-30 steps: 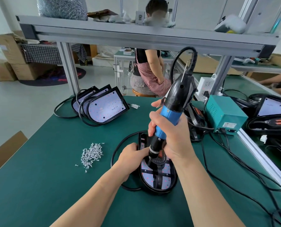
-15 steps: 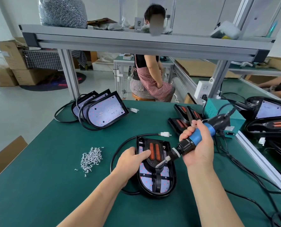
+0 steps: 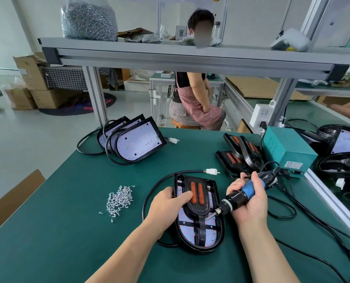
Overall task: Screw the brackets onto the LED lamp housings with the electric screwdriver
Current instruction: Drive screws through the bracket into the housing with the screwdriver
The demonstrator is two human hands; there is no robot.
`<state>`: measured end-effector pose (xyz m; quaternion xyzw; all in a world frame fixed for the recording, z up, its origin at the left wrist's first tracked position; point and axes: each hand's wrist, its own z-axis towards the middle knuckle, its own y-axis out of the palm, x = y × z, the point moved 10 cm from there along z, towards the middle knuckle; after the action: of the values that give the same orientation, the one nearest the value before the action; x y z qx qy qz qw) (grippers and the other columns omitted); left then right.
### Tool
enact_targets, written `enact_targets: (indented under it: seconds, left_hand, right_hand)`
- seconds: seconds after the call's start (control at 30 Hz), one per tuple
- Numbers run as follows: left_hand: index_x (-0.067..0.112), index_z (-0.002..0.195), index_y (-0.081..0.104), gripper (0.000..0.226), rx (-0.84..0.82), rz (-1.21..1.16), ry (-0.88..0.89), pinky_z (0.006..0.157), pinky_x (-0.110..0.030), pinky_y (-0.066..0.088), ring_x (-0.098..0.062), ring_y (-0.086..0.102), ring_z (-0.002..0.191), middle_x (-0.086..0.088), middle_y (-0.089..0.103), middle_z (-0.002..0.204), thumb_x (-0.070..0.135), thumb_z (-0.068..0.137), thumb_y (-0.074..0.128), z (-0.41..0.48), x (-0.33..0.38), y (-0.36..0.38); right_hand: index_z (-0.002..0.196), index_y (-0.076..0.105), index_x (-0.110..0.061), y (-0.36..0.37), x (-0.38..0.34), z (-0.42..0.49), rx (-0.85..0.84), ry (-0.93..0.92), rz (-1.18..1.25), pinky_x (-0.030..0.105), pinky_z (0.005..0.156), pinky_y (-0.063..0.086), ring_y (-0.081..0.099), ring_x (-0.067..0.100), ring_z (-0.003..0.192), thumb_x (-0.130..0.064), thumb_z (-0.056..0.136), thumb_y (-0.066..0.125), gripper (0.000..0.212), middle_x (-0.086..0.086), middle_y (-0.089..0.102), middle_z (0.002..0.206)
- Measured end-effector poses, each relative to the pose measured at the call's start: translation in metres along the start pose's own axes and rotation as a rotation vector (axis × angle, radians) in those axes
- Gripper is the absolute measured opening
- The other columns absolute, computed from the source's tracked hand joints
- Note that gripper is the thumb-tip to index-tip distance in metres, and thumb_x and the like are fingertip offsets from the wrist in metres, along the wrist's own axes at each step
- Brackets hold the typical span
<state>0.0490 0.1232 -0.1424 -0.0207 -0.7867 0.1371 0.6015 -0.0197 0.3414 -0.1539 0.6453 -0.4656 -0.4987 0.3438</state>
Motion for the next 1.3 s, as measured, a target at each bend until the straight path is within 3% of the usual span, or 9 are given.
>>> enact_targets:
  seconds: [0.33, 0.4, 0.53, 0.63, 0.73, 0.83, 0.93, 1.1, 1.3]
  left_hand:
    - [0.005, 0.108, 0.065, 0.075, -0.002, 0.016, 0.011, 0.097, -0.049, 0.051, -0.031, 0.068, 0.097, -0.014, 0.071, 0.112, 0.066, 0.064, 0.063, 0.001, 0.000, -0.003]
    - [0.002, 0.107, 0.064, 0.075, -0.003, 0.016, 0.018, 0.086, -0.043, 0.053, -0.025, 0.063, 0.084, -0.013, 0.071, 0.099, 0.065, 0.067, 0.063, 0.003, 0.000, -0.004]
    - [0.007, 0.084, 0.059, 0.058, 0.015, 0.065, 0.016, 0.054, -0.017, 0.038, -0.007, 0.046, 0.055, 0.007, 0.050, 0.069, 0.065, 0.078, 0.062, 0.009, -0.001, -0.010]
    - [0.009, 0.084, 0.057, 0.055, 0.004, 0.132, 0.008, 0.045, -0.019, 0.041, -0.012, 0.053, 0.042, 0.007, 0.053, 0.055, 0.064, 0.088, 0.058, 0.011, -0.001, -0.016]
    - [0.014, 0.091, 0.060, 0.046, 0.052, 0.194, 0.057, 0.043, -0.021, 0.043, -0.017, 0.063, 0.044, -0.001, 0.068, 0.053, 0.058, 0.095, 0.052, 0.015, 0.011, -0.037]
    - [0.024, 0.080, 0.066, 0.018, 0.306, 0.338, 0.167, 0.050, -0.022, 0.043, -0.012, 0.062, 0.048, 0.003, 0.069, 0.055, 0.034, 0.094, 0.060, 0.020, 0.029, -0.088]
    - [0.027, 0.073, 0.070, 0.019, 0.464, 0.493, 0.183, 0.064, -0.026, 0.047, -0.019, 0.065, 0.072, 0.007, 0.070, 0.068, 0.014, 0.085, 0.064, 0.024, 0.036, -0.128]
    - [0.021, 0.086, 0.076, 0.023, 0.388, 0.781, 0.129, 0.082, -0.036, 0.054, -0.027, 0.064, 0.095, -0.001, 0.071, 0.097, 0.002, 0.083, 0.063, 0.044, 0.031, -0.145]
    - [0.027, 0.079, 0.067, 0.025, 0.300, 0.924, 0.060, 0.074, -0.032, 0.053, -0.024, 0.063, 0.092, 0.003, 0.069, 0.094, 0.003, 0.079, 0.062, 0.055, 0.023, -0.136]
  right_hand:
    - [0.091, 0.056, -0.013, -0.001, 0.000, 0.003, 0.006, -0.005, -0.036, 0.013, 0.056, 0.044, 0.046, 0.004, 0.058, -0.034, 0.096, 0.064, 0.023, -0.005, 0.046, 0.070]
    - [0.092, 0.056, -0.013, 0.000, 0.001, 0.003, 0.006, -0.003, -0.040, 0.013, 0.055, 0.044, 0.046, 0.004, 0.058, -0.034, 0.096, 0.064, 0.023, -0.005, 0.045, 0.071]
    - [0.092, 0.056, -0.012, 0.001, 0.000, 0.003, 0.011, -0.002, -0.046, 0.014, 0.053, 0.045, 0.046, 0.004, 0.056, -0.034, 0.096, 0.065, 0.023, -0.005, 0.046, 0.070]
    - [0.092, 0.057, -0.012, 0.001, 0.002, 0.003, 0.007, 0.008, -0.051, 0.014, 0.052, 0.045, 0.046, 0.004, 0.056, -0.034, 0.095, 0.065, 0.023, -0.005, 0.046, 0.070]
    - [0.093, 0.057, -0.013, 0.000, 0.002, 0.003, -0.002, 0.017, -0.068, 0.015, 0.050, 0.046, 0.046, 0.004, 0.053, -0.035, 0.095, 0.065, 0.024, -0.005, 0.045, 0.069]
    - [0.092, 0.057, -0.013, 0.000, 0.002, 0.004, -0.005, 0.031, -0.066, 0.014, 0.050, 0.045, 0.045, 0.004, 0.054, -0.036, 0.093, 0.066, 0.024, -0.005, 0.044, 0.069]
    - [0.091, 0.058, -0.013, -0.001, 0.001, 0.005, -0.011, 0.053, -0.053, 0.014, 0.049, 0.045, 0.045, 0.003, 0.053, -0.036, 0.093, 0.066, 0.024, -0.006, 0.045, 0.066]
    - [0.090, 0.061, -0.013, 0.001, 0.004, 0.005, -0.042, 0.123, -0.022, 0.012, 0.048, 0.045, 0.046, 0.003, 0.049, -0.037, 0.093, 0.064, 0.024, -0.007, 0.045, 0.063]
    - [0.091, 0.061, -0.012, 0.002, 0.003, 0.004, -0.059, 0.138, 0.032, 0.012, 0.048, 0.045, 0.047, 0.002, 0.048, -0.035, 0.087, 0.067, 0.024, -0.007, 0.045, 0.062]
